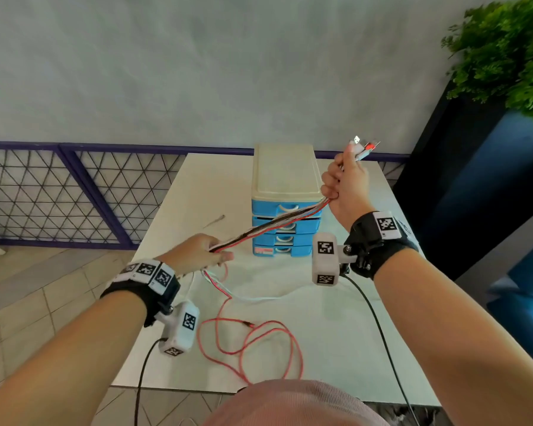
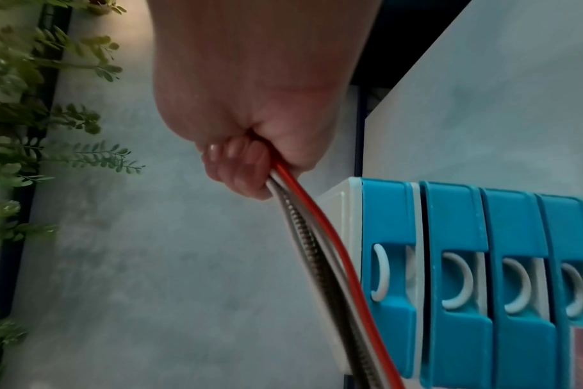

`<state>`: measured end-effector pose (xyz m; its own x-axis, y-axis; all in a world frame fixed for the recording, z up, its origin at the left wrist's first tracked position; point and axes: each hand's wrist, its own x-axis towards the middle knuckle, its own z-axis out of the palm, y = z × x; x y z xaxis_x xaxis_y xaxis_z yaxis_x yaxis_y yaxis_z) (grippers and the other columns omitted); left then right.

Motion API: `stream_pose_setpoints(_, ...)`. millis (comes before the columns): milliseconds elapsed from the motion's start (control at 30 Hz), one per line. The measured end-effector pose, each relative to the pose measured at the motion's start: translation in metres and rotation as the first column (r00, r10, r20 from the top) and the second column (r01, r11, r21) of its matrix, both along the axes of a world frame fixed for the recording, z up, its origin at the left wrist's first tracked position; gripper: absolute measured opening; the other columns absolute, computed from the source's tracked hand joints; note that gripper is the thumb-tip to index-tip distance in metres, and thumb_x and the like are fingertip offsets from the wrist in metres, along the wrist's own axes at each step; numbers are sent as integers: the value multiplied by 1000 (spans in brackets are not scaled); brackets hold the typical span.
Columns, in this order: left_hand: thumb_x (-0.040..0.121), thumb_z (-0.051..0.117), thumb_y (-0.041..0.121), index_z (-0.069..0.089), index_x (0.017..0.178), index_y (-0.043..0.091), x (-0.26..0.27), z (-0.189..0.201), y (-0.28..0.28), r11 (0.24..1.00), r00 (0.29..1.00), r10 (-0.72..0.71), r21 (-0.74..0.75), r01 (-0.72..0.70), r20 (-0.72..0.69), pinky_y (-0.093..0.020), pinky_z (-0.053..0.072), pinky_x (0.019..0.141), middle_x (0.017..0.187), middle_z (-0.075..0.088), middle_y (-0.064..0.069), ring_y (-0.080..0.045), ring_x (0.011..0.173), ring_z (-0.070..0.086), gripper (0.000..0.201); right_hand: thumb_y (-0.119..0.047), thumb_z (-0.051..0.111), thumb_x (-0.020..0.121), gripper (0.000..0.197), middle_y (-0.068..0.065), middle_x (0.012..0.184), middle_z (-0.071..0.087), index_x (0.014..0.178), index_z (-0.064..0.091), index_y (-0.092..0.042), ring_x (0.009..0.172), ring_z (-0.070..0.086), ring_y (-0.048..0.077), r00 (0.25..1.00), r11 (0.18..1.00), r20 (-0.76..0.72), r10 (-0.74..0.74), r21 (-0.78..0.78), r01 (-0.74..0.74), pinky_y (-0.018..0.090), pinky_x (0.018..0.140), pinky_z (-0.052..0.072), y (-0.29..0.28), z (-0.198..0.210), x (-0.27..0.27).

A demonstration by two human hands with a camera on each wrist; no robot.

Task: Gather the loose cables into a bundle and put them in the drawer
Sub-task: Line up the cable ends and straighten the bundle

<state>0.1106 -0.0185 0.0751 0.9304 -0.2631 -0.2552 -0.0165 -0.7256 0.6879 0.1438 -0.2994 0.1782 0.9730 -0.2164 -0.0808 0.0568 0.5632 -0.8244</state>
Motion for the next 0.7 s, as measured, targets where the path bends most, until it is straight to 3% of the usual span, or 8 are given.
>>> stream_pose_setpoints(133, 91, 53, 47, 57, 80, 23, 24, 32, 14, 852, 948, -189, 522, 29, 255, -30, 34, 67, 59, 51, 11, -15, 61, 53, 26, -48, 42, 99, 42, -8, 49, 26, 66, 39, -22, 38, 19, 7, 999, 994, -13, 34, -101, -35, 18, 36, 14, 0, -2, -6)
stream_pose_setpoints(267, 98, 40, 32, 48, 84, 23, 41, 56, 13, 741, 845, -243, 654, -155, 476, -37, 25, 87, 63, 52, 9, -19, 65, 53, 18, -48, 41, 99, 40, -8, 49, 25, 69, 37, -21, 36, 20, 7, 989, 944, -60, 134, -297, -146, 14, 35, 17, 9, -13, -15)
stream_pose_setpoints(333, 97, 42, 28, 47, 83, 23, 45, 56, 8, 692, 882, -227, 706, -152, 412, -39, 25, 91, 67, 55, 7, -20, 67, 54, 16, -48, 42, 99, 40, -8, 50, 26, 70, 38, -21, 38, 21, 7, 979, 920, -89, 184, -334, -204, 15, 35, 18, 14, -22, -22)
stream_pose_setpoints(400, 90, 50, 29, 51, 98, 22, 45, 50, 5, 660, 964, -187, 751, -21, 191, -47, 23, 100, 88, 66, 5, -23, 90, 61, 10, -46, 42, 99, 39, -8, 50, 26, 70, 39, -21, 38, 21, 6, 966, 922, -113, 234, -289, -257, 15, 35, 16, 18, -29, -29)
stream_pose_setpoints(467, 76, 67, 44, 36, 134, 26, 38, 44, -7, 713, 980, -182, 676, 188, -80, -57, 10, 111, 135, 53, 5, -28, 131, 43, 68, -44, 42, 100, 38, -8, 49, 27, 70, 39, -20, 37, 21, 6, 953, 930, -134, 271, -217, -295, 15, 34, 16, 22, -32, -35)
stream_pose_setpoints(533, 72, 71, 57, 16, 148, 31, 16, 54, -40, 812, 938, -306, 470, 346, -163, -45, 5, 116, 153, 29, 9, -19, 143, 24, 96, -43, 42, 100, 38, -8, 48, 27, 71, 40, -20, 35, 22, 5, 942, 931, -140, 304, -165, -325, 15, 34, 15, 28, -33, -40)
stream_pose_setpoints(600, 84, 58, 56, 31, 144, 27, -7, 62, -81, 880, 907, -419, 227, 416, -38, -27, 17, 112, 147, 37, 8, -14, 138, 33, 71, -44, 43, 100, 38, -7, 50, 27, 71, 41, -19, 36, 22, 5, 939, 933, -127, 319, -132, -335, 16, 34, 15, 34, -32, -42)
stream_pose_setpoints(700, 94, 42, 51, 60, 105, 17, -26, 60, -118, 904, 903, -425, -21, 427, 63, -33, 46, 93, 105, 65, -2, -17, 99, 59, 41, -44, 45, 99, 38, -4, 52, 28, 72, 43, -17, 37, 25, 7, 951, 945, -103, 293, -120, -304, 18, 34, 20, 37, -26, -43)
